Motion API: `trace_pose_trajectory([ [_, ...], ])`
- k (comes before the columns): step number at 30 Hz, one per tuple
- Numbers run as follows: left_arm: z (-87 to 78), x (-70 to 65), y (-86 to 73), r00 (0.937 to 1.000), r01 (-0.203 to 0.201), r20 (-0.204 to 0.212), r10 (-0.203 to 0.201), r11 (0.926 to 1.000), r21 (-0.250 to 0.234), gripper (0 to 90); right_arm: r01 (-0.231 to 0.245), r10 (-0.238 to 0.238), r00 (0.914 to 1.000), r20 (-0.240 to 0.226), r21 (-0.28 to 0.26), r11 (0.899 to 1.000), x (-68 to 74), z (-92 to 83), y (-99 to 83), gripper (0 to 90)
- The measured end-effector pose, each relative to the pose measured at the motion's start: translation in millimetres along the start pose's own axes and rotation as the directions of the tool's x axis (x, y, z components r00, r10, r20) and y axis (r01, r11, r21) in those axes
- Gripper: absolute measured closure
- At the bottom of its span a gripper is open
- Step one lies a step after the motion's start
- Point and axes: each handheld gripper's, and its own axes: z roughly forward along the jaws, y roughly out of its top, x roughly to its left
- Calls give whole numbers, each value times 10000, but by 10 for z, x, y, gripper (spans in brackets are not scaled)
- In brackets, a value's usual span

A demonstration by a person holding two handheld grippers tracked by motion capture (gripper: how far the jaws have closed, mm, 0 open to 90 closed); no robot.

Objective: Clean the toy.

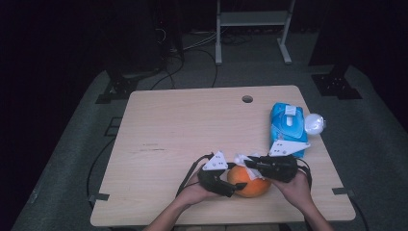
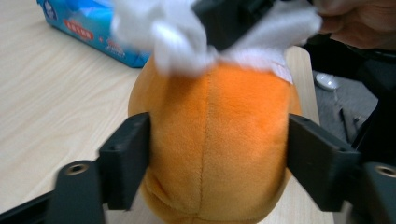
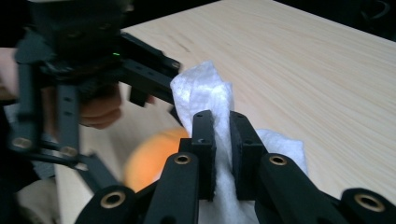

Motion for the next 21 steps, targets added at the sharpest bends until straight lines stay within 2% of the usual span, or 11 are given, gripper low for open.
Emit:
trace_pose_trajectory([
  [3,1,-77,27,9983,-555,-147,558,9983,164,309,369,-361,9980,-528,143,9992,162,124,40,813],
  [4,0,-93,29,9966,-791,-190,796,9966,241,315,580,-563,9966,-597,269,9980,210,162,51,813],
  [6,-8,-98,23,9954,-924,-234,930,9954,268,329,822,-800,9955,-511,419,9957,243,192,65,814],
  [7,-12,-92,20,9952,-935,-249,942,9953,267,336,786,-767,9959,-480,401,9961,219,178,67,814],
  [11,-19,-65,-5,9951,-963,-209,969,9950,278,343,136,-136,9999,-24,294,9995,16,31,29,814],
  [14,-11,-50,-14,9965,-828,-85,830,9964,185,333,-369,369,9993,-2,106,9993,-111,-59,-40,814],
  [15,-2,-46,-8,9977,-682,-35,683,9975,161,302,-461,461,9989,-46,77,9989,-123,-68,-52,814],
  [18,37,-23,3,9999,69,101,-69,10000,-2,151,-396,396,9992,-95,7,9992,-77,-31,-47,814],
  [19,50,-20,3,9997,191,119,-191,9998,-2,112,-351,351,9992,-205,-7,9994,-49,-7,-36,814],
  [21,67,-30,2,9997,195,118,-195,9998,30,97,-196,196,9987,-463,2,9998,21,54,-16,813],
])
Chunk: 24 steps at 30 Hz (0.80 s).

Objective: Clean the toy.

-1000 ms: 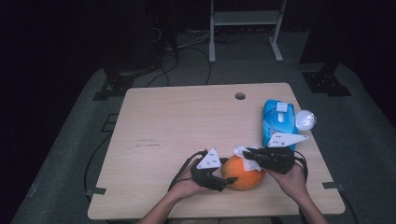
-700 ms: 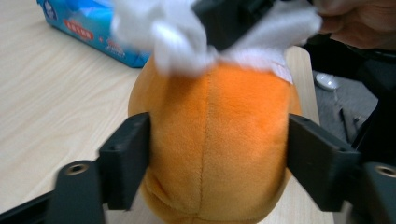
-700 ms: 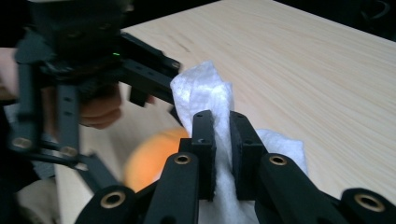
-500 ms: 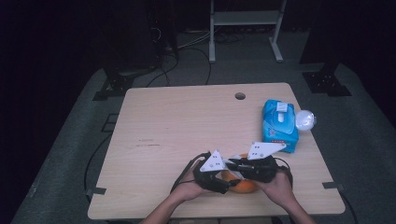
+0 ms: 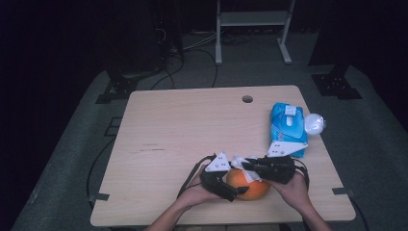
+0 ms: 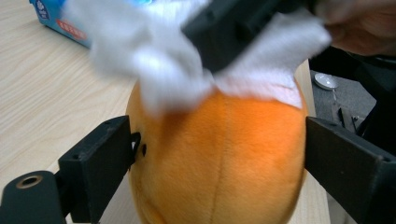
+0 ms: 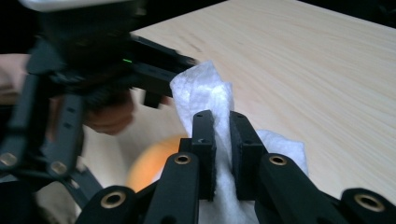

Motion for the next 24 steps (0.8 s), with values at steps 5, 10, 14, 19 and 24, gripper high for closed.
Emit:
trace_pose_trajectory([
  [5,-69,-30,29,9985,-496,-266,487,9982,-334,339,303,-303,9995,-47,16,9995,89,69,46,814],
  [10,-208,-11,102,9902,-1325,-530,1290,9887,-700,415,309,-292,9991,308,-566,9979,53,-64,102,815],
  [14,-318,120,45,9878,-1438,-680,1404,9884,-482,412,31,9,9979,647,-615,9981,-83,-87,37,814],
  [19,-373,238,-44,9970,-741,-239,734,9967,-336,297,-893,931,9934,663,-587,9943,-307,-79,-132,813],
  [24,-316,222,-33,9983,-554,-201,550,9982,-231,168,-674,723,9947,729,-687,9954,-219,-30,-106,812],
])
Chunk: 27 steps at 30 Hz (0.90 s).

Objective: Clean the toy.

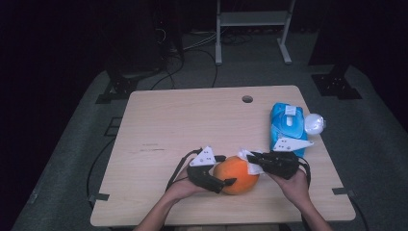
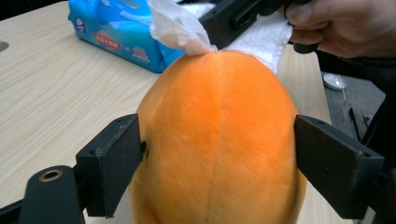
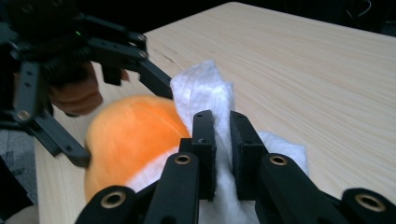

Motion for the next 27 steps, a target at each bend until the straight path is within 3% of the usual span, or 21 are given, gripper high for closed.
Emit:
trace_pose_trajectory([
  [4,-4,-26,-8,9990,-432,69,431,9989,158,241,297,-311,9981,-540,-263,9992,156,39,43,812],
  [6,-27,-7,-21,9984,-554,90,552,9980,292,264,549,-559,9970,-535,-199,9983,193,58,59,812],
  [9,-68,64,-75,9993,-307,239,297,9987,406,287,321,-330,9981,-528,-187,9993,122,60,31,812],
  [12,-124,137,-114,9993,13,363,-34,9984,559,317,-266,255,9983,-525,-211,9994,-21,35,-53,812],
  [15,-123,144,-131,9988,96,468,-120,9987,508,316,-625,608,9964,-595,-276,9977,-90,7,-95,813],
  [20,-125,145,-131,9987,40,509,-69,9984,570,315,-562,547,9969,-565,-254,9981,-69,21,-81,813],
  [24,-104,130,-80,9991,148,395,-157,9996,229,184,-570,553,9972,-505,-326,9978,-63,45,-79,812],
  [27,-100,109,-76,9990,-171,415,158,9994,316,265,-571,554,9973,-487,-331,9978,-84,43,-81,812],
])
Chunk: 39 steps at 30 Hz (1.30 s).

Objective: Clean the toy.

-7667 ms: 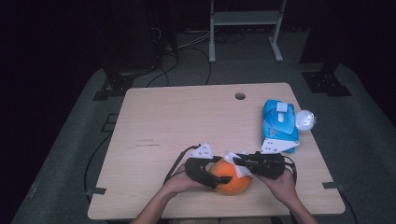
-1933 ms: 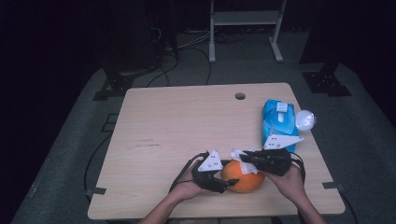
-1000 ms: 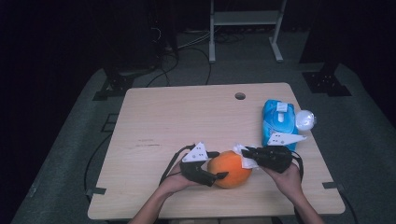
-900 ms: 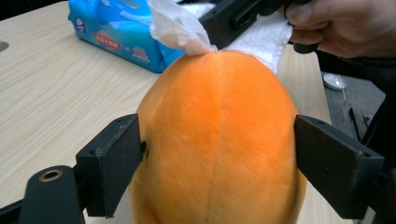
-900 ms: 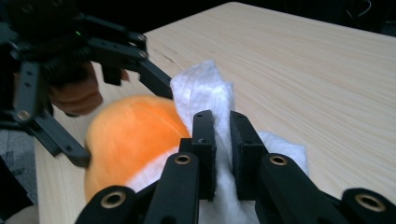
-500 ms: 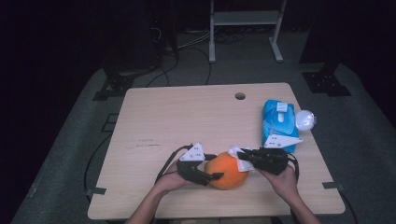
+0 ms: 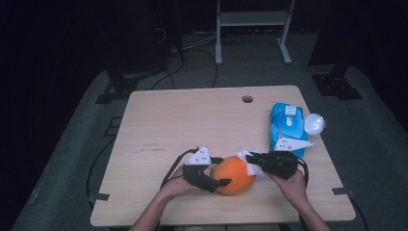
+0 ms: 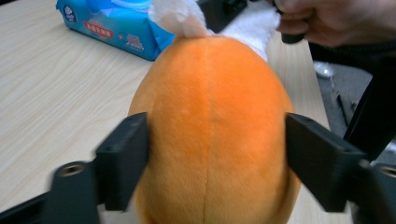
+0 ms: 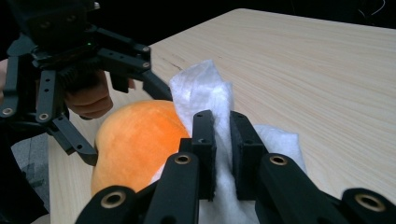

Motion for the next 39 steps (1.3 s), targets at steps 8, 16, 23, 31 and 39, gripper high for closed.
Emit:
trace_pose_trajectory([
  [8,-32,41,-54,9994,321,110,-322,9994,145,311,-292,292,9995,115,-25,9996,-86,-54,-56,813],
  [16,7,-22,-23,9995,-3,328,0,10000,99,302,-551,547,9983,-182,-167,9983,-84,-57,-28,813],
  [23,8,-26,-24,9991,-112,423,101,9996,254,315,-157,158,9996,-238,36,9999,-17,21,24,814],
  [31,12,-9,-35,9993,134,335,-139,9998,142,303,-557,556,9984,-140,-54,9984,-113,-84,-72,813],
  [39,33,-12,-19,9997,183,188,-183,9998,8,290,279,-279,9980,-564,6,9996,112,23,40,813],
])
